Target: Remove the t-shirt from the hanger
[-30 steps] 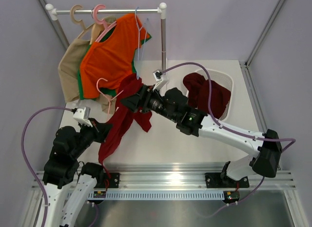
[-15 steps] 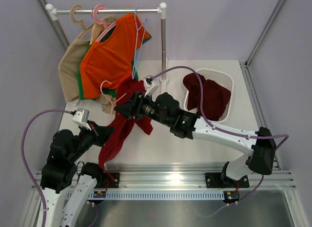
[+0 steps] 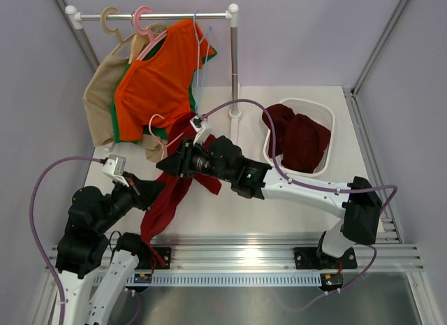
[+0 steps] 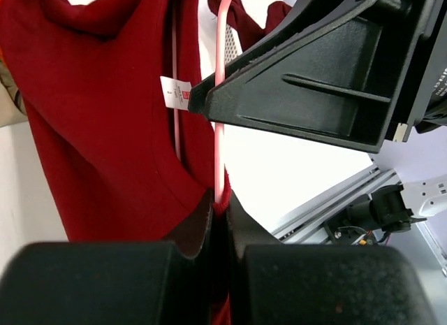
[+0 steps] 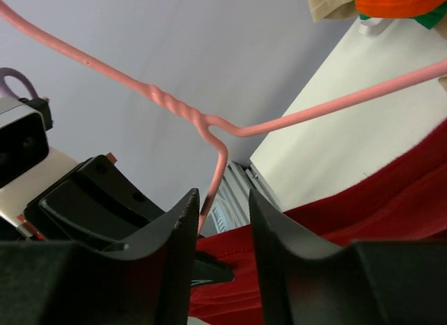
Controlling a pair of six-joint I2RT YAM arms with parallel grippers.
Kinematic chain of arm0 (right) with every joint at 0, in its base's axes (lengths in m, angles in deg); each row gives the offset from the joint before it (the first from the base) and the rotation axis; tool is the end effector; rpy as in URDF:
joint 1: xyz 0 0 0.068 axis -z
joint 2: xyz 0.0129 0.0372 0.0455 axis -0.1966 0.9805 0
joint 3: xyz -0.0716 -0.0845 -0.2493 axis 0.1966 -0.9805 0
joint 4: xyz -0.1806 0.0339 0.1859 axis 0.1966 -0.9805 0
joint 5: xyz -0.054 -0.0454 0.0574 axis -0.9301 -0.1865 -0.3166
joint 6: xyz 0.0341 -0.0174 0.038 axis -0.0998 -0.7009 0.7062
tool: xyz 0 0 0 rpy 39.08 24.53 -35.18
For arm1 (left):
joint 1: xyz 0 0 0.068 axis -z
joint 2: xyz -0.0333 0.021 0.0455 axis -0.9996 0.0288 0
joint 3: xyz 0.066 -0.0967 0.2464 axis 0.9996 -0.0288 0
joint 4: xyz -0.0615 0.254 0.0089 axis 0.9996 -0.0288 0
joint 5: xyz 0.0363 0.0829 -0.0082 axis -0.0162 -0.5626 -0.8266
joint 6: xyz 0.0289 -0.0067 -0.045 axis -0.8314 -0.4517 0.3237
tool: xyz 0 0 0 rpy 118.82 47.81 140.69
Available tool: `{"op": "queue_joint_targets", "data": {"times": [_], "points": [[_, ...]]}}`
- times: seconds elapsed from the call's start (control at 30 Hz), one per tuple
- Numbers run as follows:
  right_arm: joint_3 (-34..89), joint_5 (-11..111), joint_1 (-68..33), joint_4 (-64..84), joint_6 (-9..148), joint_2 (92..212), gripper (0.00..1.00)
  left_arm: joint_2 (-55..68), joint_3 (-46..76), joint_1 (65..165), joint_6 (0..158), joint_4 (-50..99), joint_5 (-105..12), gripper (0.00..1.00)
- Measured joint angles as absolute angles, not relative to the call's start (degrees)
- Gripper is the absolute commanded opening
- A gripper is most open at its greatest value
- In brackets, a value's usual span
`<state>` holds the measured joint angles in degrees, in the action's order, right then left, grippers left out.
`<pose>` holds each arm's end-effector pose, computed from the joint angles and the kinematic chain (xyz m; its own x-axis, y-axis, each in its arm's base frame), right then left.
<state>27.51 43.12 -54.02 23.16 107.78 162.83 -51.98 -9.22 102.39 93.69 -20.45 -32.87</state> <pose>0.1621 0.3554 0.3579 -0.6715 0.2412 -0.7007 -0.6261 0.3211 0.7106 0.0465 -0.0253 0.3461 -0.4359 -0.3117 -0.8443 0.4332 0.7497 -0.5003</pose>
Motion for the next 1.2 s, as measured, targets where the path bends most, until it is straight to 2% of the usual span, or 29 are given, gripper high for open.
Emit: {"op": "queue_joint_targets", "data": {"times": [0.07,0.1,0.13,0.17,0.2,0.23,0.27,0.3,0.33,0.4,0.5,0.6,0.7,0.73,0.9,1.2], "points": [[27.73,43.73,-54.02,23.99,107.85,163.07,0.3,-51.98,-9.22,102.39,94.08,-20.08,-32.47,0.0],[27.99,44.19,-54.02,24.36,107.85,163.4,0.18,-51.98,-9.22,102.39,94.26,-19.91,-32.19,0.0],[28.21,44.76,-54.02,24.93,108.15,163.75,0.13,-51.98,-9.22,102.39,94.41,-19.88,-32.15,0.0],[28.39,45.0,-54.11,25.41,108.59,164.03,0.02,-51.98,-9.24,102.37,94.58,-19.95,-32.17,0.0],[28.41,45.19,-54.13,25.98,108.83,164.16,0.0,-51.98,-9.24,102.37,94.61,-20.01,-32.17,0.07],[28.41,45.59,-54.13,26.57,109.49,164.21,0.0,-51.98,-9.24,102.37,94.58,-20.1,-32.1,0.19],[28.41,45.87,-54.2,27.16,109.71,164.21,0.0,-51.89,-9.24,102.37,94.54,-20.01,-31.88,0.36],[28.41,45.85,-54.33,27.22,109.25,164.12,0.0,-51.81,-9.24,102.39,94.45,-19.53,-31.42,0.67],[28.32,45.78,-54.37,27.11,108.59,164.1,0.0,-51.7,-9.0,102.39,94.19,-19.23,-31.05,0.78],[28.06,45.3,-54.35,26.24,107.59,163.97,0.0,-51.26,-7.91,102.39,94.06,-18.73,-30.22,0.92],[26.46,44.8,-54.16,23.86,106.1,162.68,0.0,-50.6,-5.42,102.39,94.04,-18.03,-30.0,0.91],[23.86,44.89,-53.06,22.28,105.29,160.43,0.0,-49.75,-2.01,102.39,94.19,-17.02,-30.24,0.83],[22.4,45.0,-51.53,20.49,104.7,158.39,0.0,-49.2,-0.08,102.39,95.13,-14.33,-31.07,0.65],[22.18,45.08,-51.16,20.43,104.66,157.98,0.0,-48.92,0.03,102.39,95.68,-13.22,-31.23,0.55],[22.05,46.37,-50.9,20.38,104.59,157.04,0.0,-43.87,-0.74,102.42,98.54,-6.33,-31.49,0.51],[22.05,48.65,-50.9,20.32,104.66,157.04,0.0,-35.11,-1.77,103.81,99.96,-0.43,-32.74,0.5]]}}
